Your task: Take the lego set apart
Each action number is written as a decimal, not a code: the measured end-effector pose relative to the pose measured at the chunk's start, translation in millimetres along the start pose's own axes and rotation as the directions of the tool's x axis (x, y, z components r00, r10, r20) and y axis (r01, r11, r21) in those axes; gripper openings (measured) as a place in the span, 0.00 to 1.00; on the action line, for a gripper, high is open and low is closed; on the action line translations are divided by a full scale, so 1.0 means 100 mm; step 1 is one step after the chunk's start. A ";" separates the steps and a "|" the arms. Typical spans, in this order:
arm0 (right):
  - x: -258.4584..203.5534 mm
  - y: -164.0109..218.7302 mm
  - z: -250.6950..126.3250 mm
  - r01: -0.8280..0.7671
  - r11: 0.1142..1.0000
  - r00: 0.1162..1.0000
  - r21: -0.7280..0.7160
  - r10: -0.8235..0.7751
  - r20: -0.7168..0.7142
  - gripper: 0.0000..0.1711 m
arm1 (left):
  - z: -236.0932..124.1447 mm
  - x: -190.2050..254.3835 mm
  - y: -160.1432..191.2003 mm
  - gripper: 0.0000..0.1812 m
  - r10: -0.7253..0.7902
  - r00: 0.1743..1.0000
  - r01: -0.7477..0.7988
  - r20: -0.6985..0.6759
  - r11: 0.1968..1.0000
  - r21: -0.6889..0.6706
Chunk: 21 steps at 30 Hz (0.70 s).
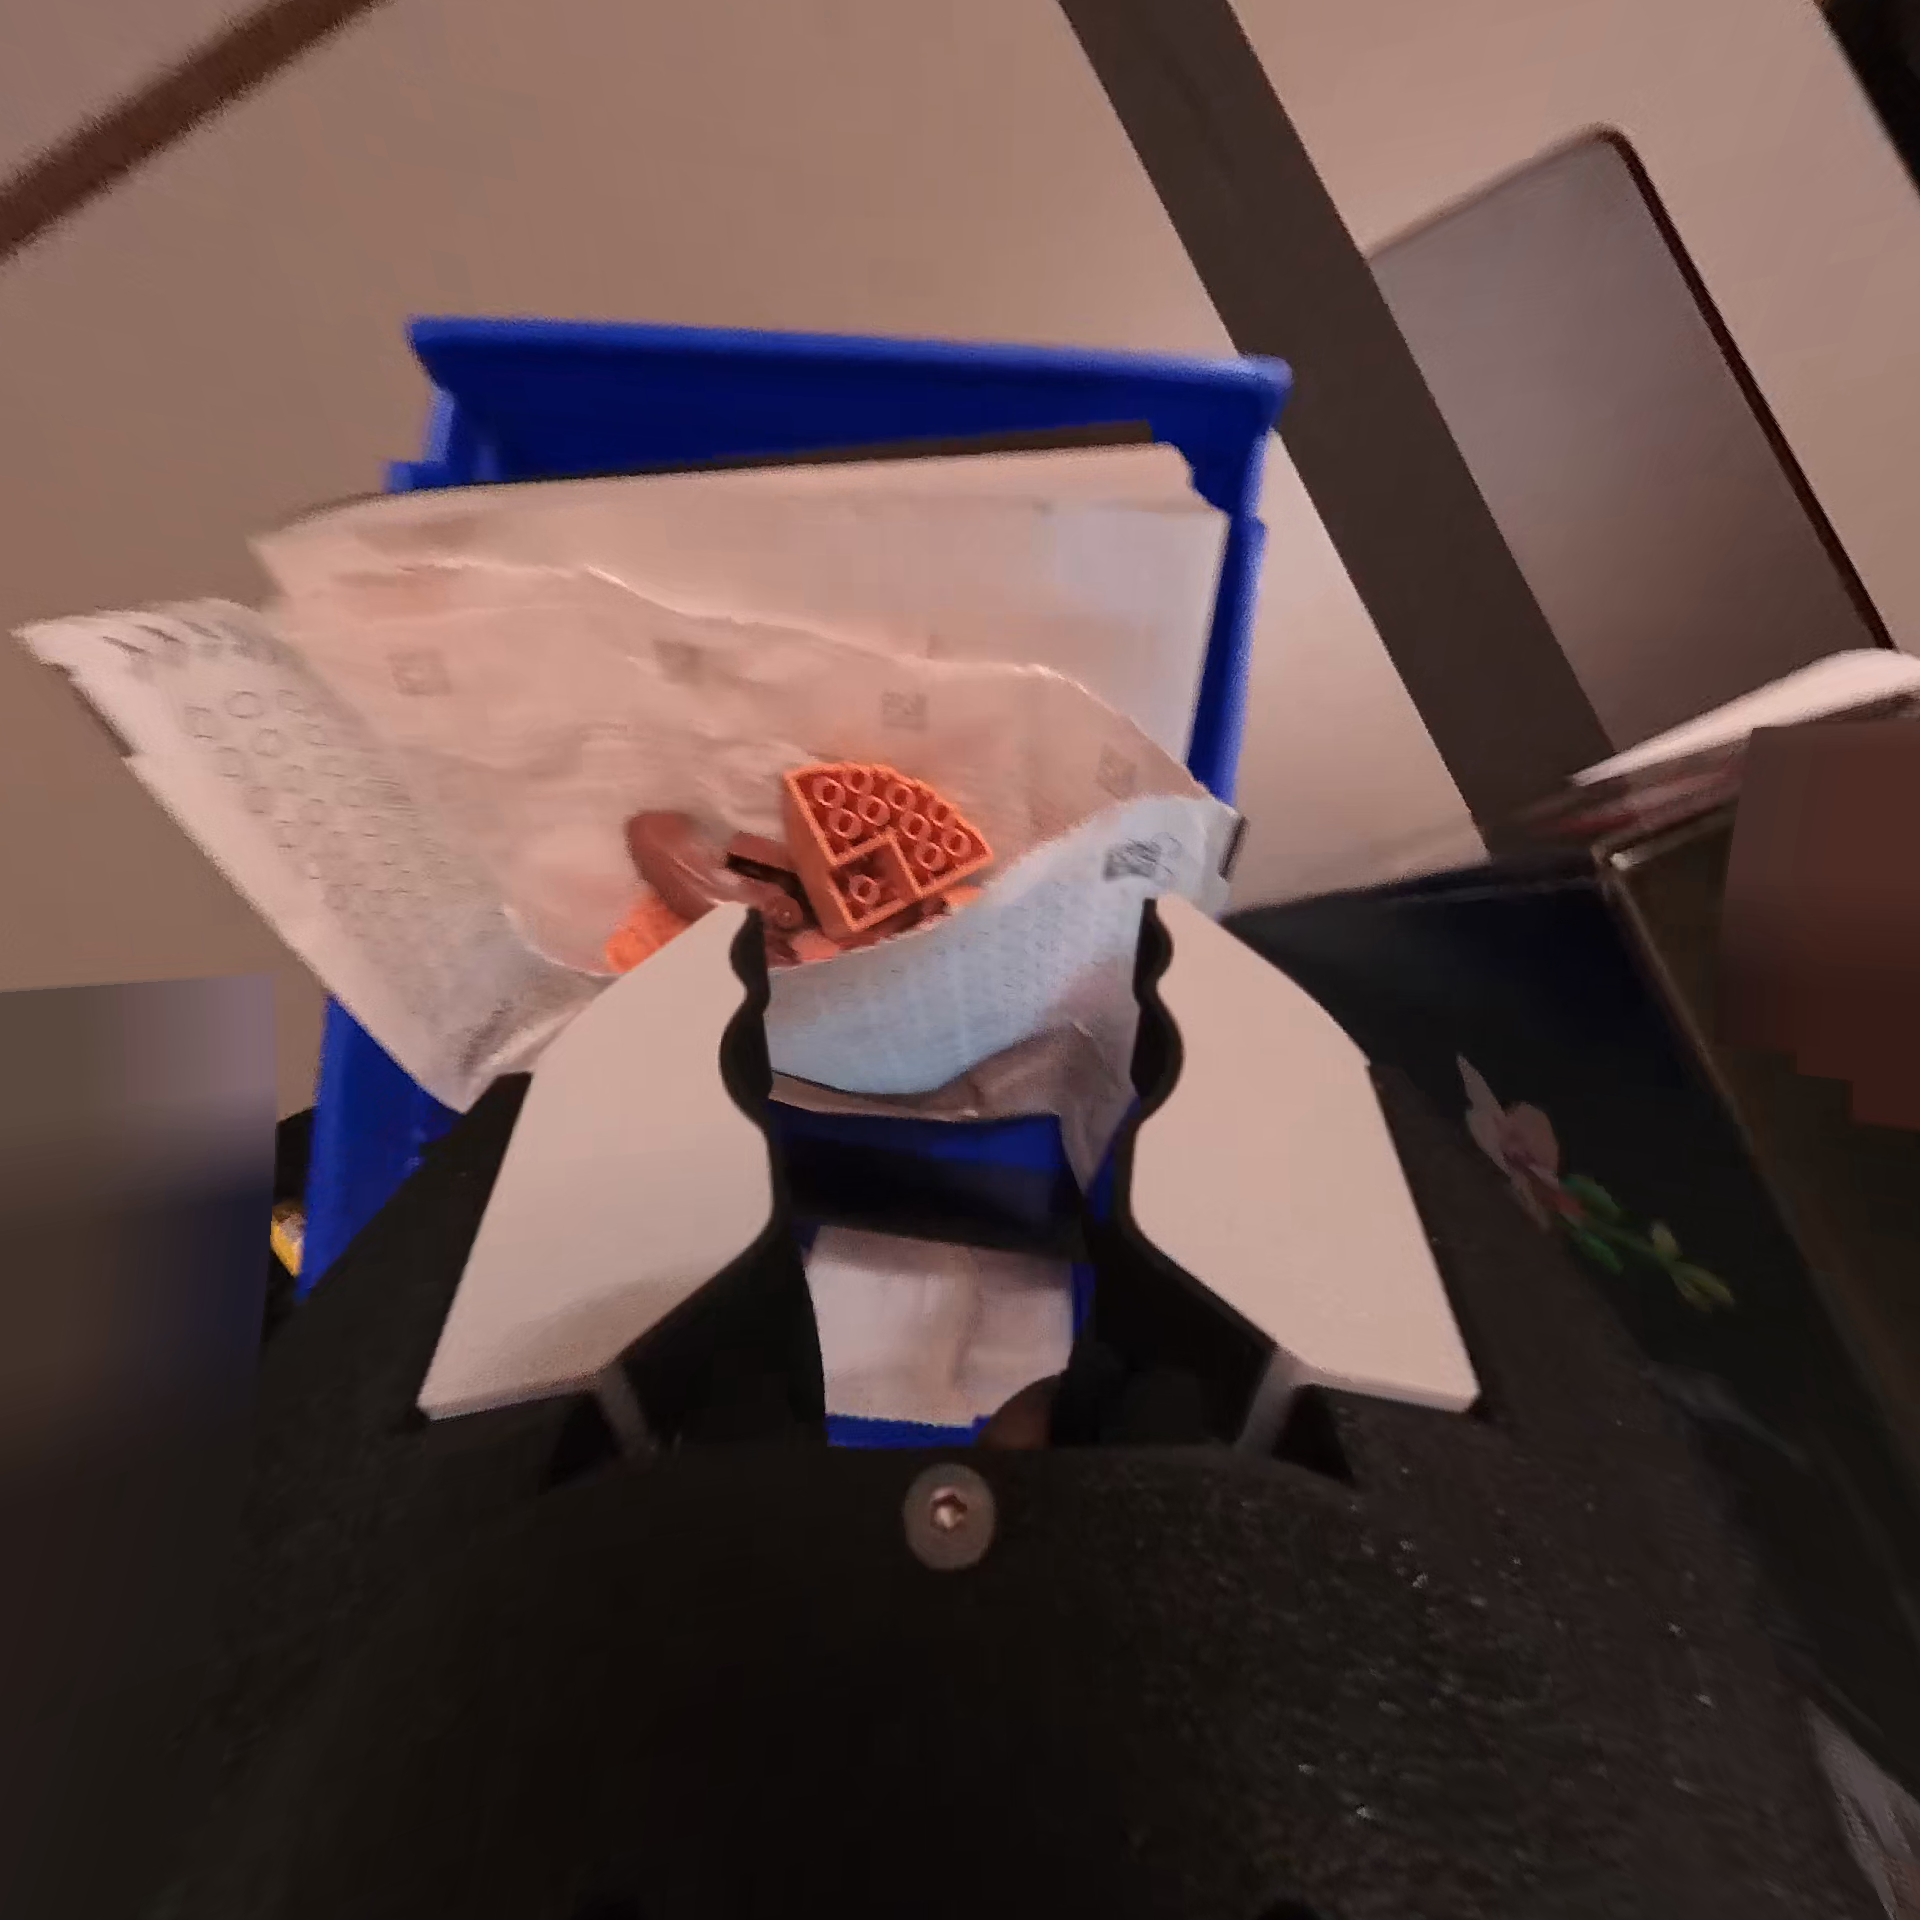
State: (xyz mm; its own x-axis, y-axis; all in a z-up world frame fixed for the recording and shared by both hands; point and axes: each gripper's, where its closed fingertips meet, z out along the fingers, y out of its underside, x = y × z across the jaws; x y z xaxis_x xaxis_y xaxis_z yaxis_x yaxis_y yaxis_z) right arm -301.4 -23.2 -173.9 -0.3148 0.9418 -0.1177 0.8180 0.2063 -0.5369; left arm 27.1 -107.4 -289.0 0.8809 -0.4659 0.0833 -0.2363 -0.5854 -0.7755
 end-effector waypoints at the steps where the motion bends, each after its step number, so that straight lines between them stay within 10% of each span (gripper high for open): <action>1: 0.04 0.02 -0.02 -0.008 1.000 1.000 -0.007 0.008 -0.023 0.40 | 0.00 0.00 0.00 0.00 0.000 1.000 0.000 0.000 1.000 0.000; 14: -0.23 -0.02 -0.45 0.036 0.971 0.998 0.236 -0.047 0.040 0.28 | -0.09 0.00 -0.09 0.03 -0.023 0.999 0.025 -0.024 0.997 0.074; 21: -0.74 1.21 -0.91 0.175 0.935 0.978 0.309 -0.200 0.053 0.26 | -0.83 -0.29 -0.31 0.06 -0.093 0.990 0.057 0.105 0.950 0.307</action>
State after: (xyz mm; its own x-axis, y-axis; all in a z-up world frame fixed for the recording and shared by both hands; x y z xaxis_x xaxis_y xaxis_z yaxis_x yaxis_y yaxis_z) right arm -135.3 -43.5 -154.3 -0.4975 0.8659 -0.0523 0.5609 0.2751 -0.7808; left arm -25.1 -130.2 -215.7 0.9373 -0.3370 0.0889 -0.0485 -0.3787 -0.9242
